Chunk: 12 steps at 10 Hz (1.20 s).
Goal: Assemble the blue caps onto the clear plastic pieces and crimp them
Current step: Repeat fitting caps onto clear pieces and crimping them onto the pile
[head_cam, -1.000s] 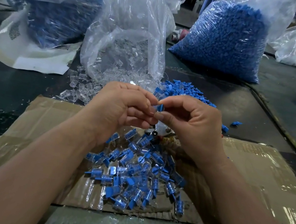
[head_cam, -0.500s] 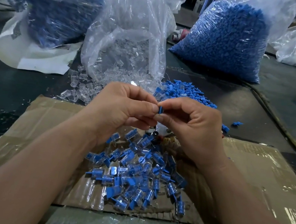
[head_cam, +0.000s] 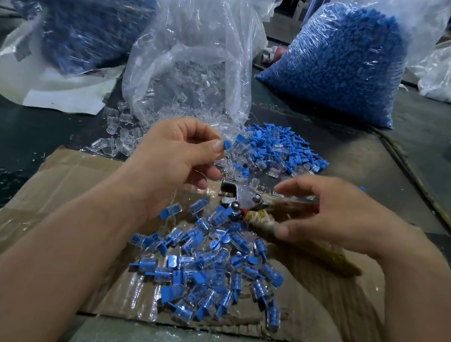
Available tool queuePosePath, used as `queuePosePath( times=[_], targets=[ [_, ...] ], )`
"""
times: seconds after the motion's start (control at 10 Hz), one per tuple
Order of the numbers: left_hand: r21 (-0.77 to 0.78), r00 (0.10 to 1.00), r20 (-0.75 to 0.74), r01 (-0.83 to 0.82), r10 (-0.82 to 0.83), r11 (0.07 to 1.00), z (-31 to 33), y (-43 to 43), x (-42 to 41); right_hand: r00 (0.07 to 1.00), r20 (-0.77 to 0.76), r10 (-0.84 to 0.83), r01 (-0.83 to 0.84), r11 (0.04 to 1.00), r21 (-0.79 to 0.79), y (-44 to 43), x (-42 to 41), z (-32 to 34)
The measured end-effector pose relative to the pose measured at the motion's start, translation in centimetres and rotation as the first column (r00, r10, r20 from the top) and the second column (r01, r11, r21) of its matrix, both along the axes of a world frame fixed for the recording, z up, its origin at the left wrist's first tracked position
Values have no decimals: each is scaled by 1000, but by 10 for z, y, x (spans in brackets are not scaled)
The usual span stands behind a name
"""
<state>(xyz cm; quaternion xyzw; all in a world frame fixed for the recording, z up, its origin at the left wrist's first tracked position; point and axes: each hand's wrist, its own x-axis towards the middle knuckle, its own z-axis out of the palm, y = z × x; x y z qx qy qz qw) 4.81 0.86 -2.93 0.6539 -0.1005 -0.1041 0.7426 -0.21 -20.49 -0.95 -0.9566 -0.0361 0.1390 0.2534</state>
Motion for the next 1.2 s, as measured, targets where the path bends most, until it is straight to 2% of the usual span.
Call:
queuePosePath(
  times=[0.1, 0.3, 0.4, 0.6, 0.7, 0.9, 1.0, 1.1, 1.2],
  targets=[
    [-4, 1000, 7, -22, 22, 1000, -1, 0, 1, 995, -95, 36, -43, 997, -69, 0, 0, -4],
    [6, 1000, 14, -21, 21, 1000, -3, 0, 3, 985, -168, 46, -56, 997, -59, -10, -4, -1],
    [11, 1000, 22, -20, 19, 1000, -4, 0, 3, 994, -94, 52, -68, 981, -181, -5, -2, -3],
    [10, 999, 26, -27, 27, 1000, -5, 0, 4, 998, 58, 25, -11, 973, -232, 8, -1, -1],
    [2, 999, 24, -30, 30, 1000, -4, 0, 4, 986, 148, 72, -14, 932, -363, 19, 1, -5],
    [-9, 999, 26, -40, 40, 999, -4, 0, 4, 959, 268, 87, 37, 903, -428, 24, 4, -10],
    [-21, 998, 41, -56, 57, 998, -3, 0, 3, 942, 335, 30, 102, 924, -369, 20, 3, -11],
    [-32, 995, 66, -67, 69, 997, -1, -1, 1, 879, 470, -87, 202, 959, -200, 15, 2, -8],
    [-29, 993, 96, -64, 66, 998, -1, -3, -2, 851, 500, -160, 197, 980, -21, 18, 2, -5]
  ],
)
